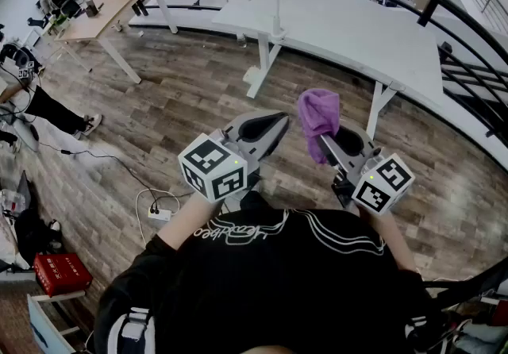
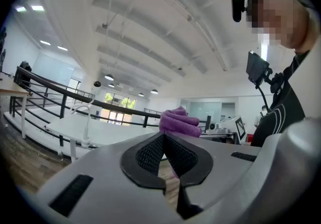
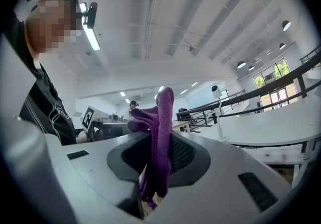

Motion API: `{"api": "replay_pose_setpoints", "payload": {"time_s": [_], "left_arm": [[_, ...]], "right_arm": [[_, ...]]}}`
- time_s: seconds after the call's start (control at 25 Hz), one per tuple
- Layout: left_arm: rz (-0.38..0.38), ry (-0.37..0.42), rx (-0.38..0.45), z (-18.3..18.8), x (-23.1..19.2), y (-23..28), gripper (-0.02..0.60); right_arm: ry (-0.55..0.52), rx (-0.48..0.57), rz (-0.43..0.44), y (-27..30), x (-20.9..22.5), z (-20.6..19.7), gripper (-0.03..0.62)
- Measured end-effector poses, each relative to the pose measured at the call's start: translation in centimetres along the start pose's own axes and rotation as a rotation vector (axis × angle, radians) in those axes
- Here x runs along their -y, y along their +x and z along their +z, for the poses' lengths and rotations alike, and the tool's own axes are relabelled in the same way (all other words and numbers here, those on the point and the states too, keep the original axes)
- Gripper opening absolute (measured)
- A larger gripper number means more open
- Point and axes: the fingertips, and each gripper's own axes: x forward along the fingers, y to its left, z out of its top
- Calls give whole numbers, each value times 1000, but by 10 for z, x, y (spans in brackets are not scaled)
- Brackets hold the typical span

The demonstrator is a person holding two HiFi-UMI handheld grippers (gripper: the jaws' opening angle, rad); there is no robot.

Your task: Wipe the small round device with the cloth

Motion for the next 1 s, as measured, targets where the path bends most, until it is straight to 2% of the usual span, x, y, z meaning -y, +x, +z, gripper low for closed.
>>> {"api": "replay_pose_setpoints", "payload": {"time_s": [0.28, 0.52, 0.72, 1.0], "left_arm": [[-10, 8, -4, -4, -7, 4, 8], [-19, -5, -9, 1, -52, 12, 8], [-30, -26, -24, 0, -110, 23, 8], [-53, -59, -45, 8, -229, 47, 8]], "right_arm": [[8, 6, 1, 7, 8, -3, 72], [-13, -8, -25, 42, 30, -4, 72], [19, -5, -29, 92, 59, -8, 72], [40, -7, -65, 195, 120, -10, 72]]}}
